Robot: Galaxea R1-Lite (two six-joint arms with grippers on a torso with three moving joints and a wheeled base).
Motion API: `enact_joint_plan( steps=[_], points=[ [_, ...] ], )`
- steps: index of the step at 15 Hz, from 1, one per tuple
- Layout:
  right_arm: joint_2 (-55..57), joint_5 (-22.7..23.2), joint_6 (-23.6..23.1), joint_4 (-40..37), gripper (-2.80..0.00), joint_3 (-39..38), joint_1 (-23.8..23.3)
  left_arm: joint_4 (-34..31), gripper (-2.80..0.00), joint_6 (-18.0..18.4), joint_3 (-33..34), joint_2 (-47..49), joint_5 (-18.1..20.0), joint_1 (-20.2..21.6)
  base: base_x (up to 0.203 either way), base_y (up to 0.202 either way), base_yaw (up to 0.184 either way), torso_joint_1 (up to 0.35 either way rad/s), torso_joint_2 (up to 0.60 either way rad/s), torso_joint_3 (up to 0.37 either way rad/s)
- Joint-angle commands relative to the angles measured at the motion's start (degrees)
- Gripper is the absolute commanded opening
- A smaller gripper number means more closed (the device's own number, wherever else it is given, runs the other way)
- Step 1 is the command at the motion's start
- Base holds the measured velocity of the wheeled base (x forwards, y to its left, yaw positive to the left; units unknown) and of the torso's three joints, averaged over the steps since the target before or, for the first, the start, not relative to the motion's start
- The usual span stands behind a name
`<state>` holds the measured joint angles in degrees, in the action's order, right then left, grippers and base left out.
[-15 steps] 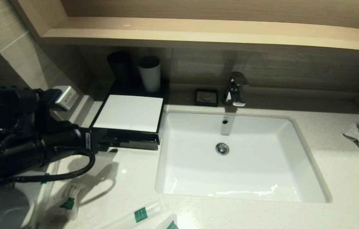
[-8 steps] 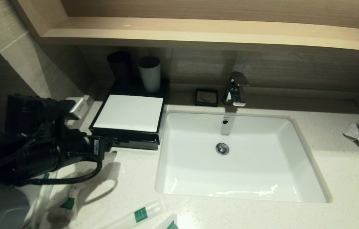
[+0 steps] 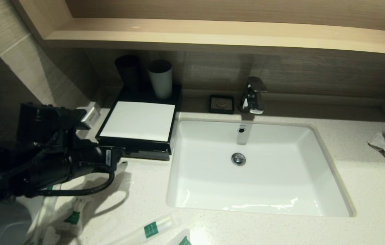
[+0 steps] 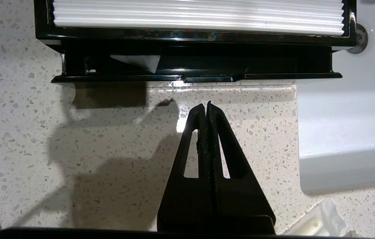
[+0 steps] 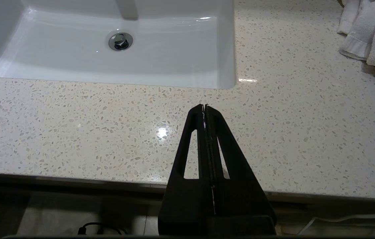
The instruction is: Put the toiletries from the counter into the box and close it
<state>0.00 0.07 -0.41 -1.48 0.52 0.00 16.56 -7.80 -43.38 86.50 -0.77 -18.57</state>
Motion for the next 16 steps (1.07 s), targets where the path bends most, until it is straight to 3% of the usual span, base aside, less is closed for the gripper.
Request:
enact_joint_plan(
  steps=[1,4,16],
  points=[
    [0.0,0.0,0.0,0.0,-2.8,0.0,0.0,0.1,-2.8,-0.7,-0.6,1.4,-0.5,-0.5,0.0,0.0,0.0,0.0,0.0,0.0],
    [0.0,0.0,0.0,0.0,-2.8,0.0,0.0,0.1,-2.8,-1.9,-1.3,2.9,-4.2,-1.9,0.0,0.0,0.0,0.0,0.0,0.0],
    [0.0,0.0,0.0,0.0,-2.8,0.0,0.0,0.6,-2.8,-2.9,-2.2,5.1,-4.4,-3.0,0.0,0.0,0.0,0.0,0.0,0.0]
  ],
)
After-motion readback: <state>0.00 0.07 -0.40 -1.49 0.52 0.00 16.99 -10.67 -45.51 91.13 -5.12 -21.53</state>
